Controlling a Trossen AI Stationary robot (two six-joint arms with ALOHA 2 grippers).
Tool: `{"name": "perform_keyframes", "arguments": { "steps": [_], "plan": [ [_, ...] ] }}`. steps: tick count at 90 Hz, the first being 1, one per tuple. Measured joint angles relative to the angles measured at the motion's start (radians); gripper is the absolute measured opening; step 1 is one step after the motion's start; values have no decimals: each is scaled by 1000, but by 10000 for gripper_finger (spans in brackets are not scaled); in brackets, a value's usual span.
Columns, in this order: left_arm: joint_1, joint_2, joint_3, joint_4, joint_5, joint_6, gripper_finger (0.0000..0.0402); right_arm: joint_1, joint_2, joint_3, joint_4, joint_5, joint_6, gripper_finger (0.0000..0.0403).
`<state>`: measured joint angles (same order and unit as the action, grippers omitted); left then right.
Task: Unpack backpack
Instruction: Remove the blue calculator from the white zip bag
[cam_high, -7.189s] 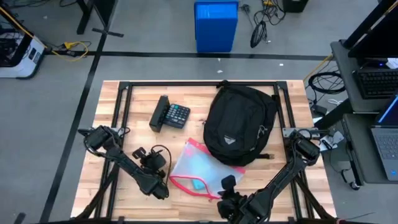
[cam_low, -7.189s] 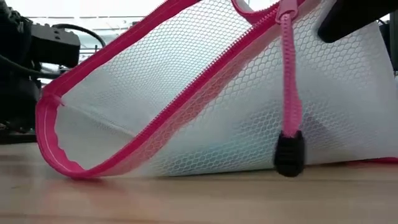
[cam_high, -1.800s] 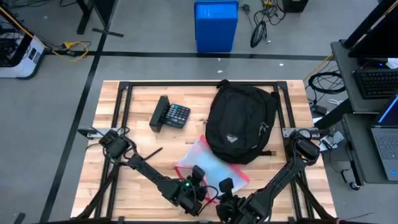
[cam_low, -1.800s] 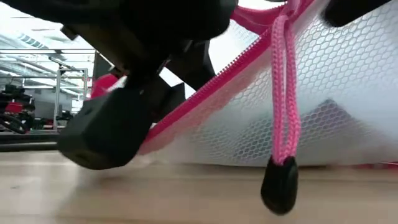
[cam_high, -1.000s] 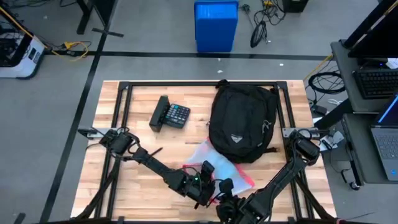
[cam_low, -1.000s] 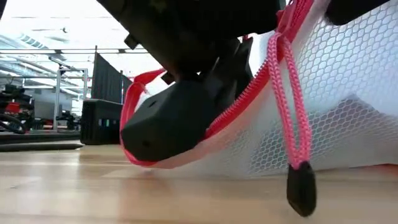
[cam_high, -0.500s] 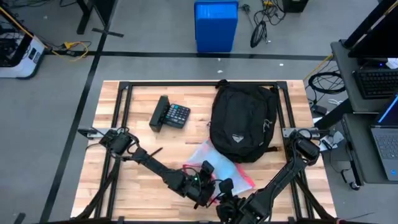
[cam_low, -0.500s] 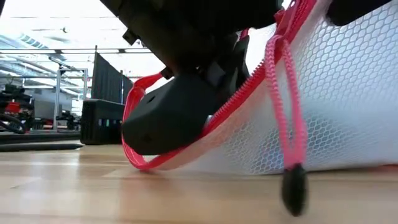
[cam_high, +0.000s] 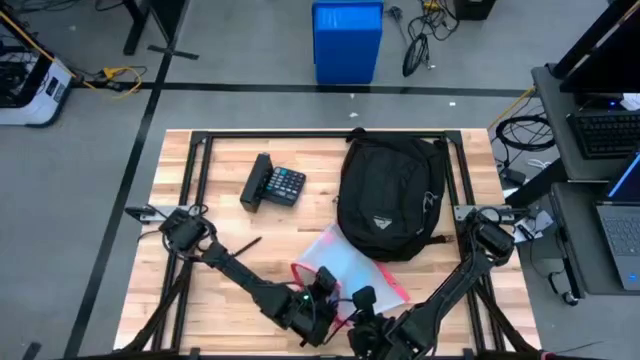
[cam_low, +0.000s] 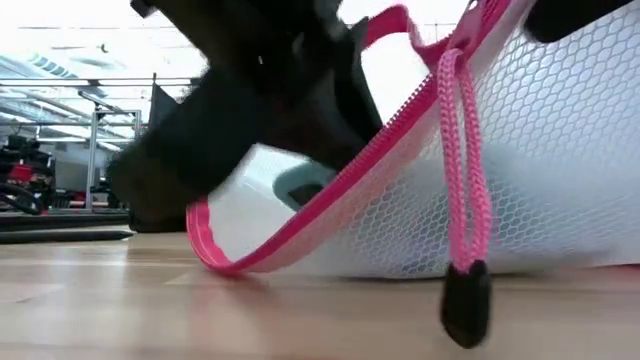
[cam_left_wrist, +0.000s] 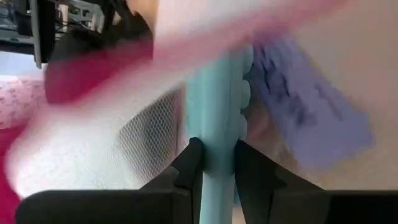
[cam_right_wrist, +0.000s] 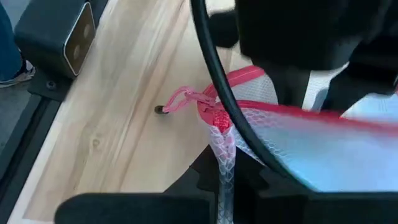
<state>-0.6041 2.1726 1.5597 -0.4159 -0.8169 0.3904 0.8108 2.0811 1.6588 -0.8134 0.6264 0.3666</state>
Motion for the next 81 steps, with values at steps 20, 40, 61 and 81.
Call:
{"name": "perform_keyframes", "arguments": {
  "steps": [20, 40, 61, 81],
  "plan": [
    [-31, -47, 0, -86, -48, -75, 58, -2, 0, 0, -23, 1, 23, 0],
    [-48, -79, 0, -210, -59, -205, 57, -2, 0, 0, -32, -1, 33, 0],
    [-69, -79, 0, -233, -59, -228, 57, -2, 0, 0, -32, -2, 34, 0],
    [-66, -79, 0, -224, -40, -229, 57, -4, 0, 0, -31, -4, 34, 0]
  ]
}}
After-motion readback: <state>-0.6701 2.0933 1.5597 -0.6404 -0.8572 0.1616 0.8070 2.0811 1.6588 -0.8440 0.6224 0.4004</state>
